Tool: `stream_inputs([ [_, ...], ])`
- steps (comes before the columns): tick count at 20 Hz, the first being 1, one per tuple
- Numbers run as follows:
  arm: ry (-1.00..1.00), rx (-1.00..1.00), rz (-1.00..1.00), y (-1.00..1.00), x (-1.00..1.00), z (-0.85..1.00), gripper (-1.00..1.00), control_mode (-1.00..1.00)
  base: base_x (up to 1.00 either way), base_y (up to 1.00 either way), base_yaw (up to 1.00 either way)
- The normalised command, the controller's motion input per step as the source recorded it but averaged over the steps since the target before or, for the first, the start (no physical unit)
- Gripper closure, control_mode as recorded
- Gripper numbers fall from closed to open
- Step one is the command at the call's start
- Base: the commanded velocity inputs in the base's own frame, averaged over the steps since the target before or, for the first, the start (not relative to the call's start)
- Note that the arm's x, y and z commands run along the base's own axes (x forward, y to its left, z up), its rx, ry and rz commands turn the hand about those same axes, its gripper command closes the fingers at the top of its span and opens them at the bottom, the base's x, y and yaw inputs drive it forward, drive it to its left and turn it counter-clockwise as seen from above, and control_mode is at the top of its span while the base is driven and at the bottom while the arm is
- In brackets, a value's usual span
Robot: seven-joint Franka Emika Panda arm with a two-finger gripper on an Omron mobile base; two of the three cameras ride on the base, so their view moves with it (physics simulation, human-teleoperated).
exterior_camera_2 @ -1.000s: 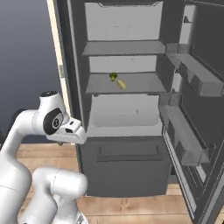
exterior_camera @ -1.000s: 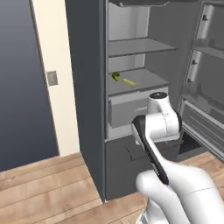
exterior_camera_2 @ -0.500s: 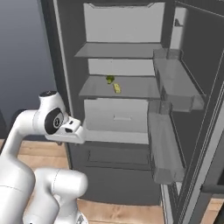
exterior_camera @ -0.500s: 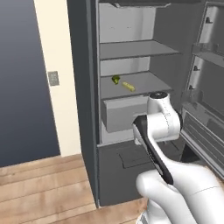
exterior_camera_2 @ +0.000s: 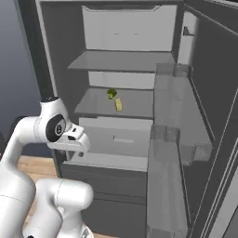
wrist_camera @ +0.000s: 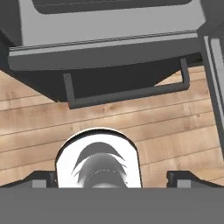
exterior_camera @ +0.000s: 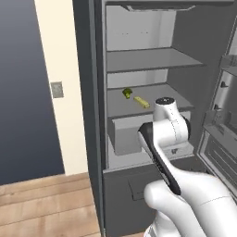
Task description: Retrieve the butter from the fridge and place it on a plate on the dining table. Then retrieve the butter knife by the fridge and place it near the plate.
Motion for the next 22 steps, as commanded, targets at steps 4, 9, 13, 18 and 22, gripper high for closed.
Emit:
stream_inputs([
  [4,0.00,0.00,0.00,0.00,0.00,0.00,-1.00,1.00,0.01,-0.74,0.11],
  [9,0.00,0.00,0.00,0.00,0.00,0.00,-1.00,1.00,0.42,-0.33,0.04],
  [13,0.00,0.00,0.00,0.00,0.00,0.00,-1.00,1.00,0.72,0.00,0.00],
  [18,0.00,0.00,0.00,0.00,0.00,0.00,-1.00,1.00,0.63,0.00,0.00],
  [22,0.00,0.00,0.00,0.00,0.00,0.00,-1.00,1.00,0.45,0.00,0.00],
])
